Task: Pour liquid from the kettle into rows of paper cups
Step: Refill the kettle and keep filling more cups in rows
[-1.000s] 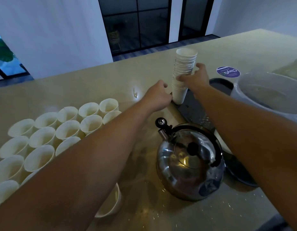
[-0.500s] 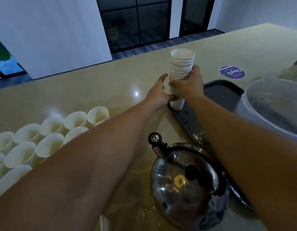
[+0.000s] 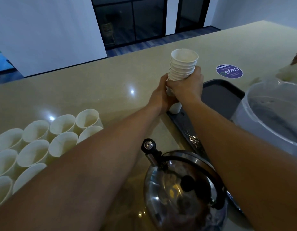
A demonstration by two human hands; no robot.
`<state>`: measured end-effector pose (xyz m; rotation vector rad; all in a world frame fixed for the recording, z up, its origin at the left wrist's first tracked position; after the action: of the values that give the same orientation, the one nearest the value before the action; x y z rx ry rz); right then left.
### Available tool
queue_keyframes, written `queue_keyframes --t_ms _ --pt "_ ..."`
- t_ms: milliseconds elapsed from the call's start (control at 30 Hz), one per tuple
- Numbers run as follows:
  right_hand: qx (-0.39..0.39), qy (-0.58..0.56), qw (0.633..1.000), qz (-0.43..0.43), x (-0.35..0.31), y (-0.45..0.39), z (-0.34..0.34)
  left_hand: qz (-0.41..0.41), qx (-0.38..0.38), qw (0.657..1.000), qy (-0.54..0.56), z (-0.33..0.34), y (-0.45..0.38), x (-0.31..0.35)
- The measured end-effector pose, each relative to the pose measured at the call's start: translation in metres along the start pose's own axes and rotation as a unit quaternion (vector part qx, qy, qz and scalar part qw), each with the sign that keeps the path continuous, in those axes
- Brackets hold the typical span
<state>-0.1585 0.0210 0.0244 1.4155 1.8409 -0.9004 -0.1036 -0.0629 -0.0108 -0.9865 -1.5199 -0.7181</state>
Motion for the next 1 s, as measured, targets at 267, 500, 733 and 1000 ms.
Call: queue_keyframes --t_ms 267,500,733,1000 --pt "0.040 0.050 0.998 -0.018 -0.001 0.003 -0.001 -0.006 -0.023 0.998 -0.057 -0.005 -0.002 0.000" --pt "0.082 0.027 0.995 -0.041 -0.027 0.003 -0.014 -0.058 -0.059 0.994 -0.069 -0.001 -0.005 -0.005" --pt "0.080 0.010 0.994 -0.074 -0.073 0.009 -0.035 -0.093 -0.071 0.992 -0.038 -0.014 -0.003 0.025" --pt "0.095 -0.017 0.981 -0.167 -0.125 0.061 -0.062 -0.098 -0.051 0.992 -0.065 -0.068 0.034 0.087"
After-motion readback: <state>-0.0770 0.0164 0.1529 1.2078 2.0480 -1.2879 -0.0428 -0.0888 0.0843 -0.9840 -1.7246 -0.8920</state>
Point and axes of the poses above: each hand's wrist, its own y-axis away from the middle knuckle, its own z-axis out of the palm, x = y × z, the point moved 2 cm from there along -y, towards the middle knuckle, and after that the axes turned 12 degrees about y, right-handed, at the moved point
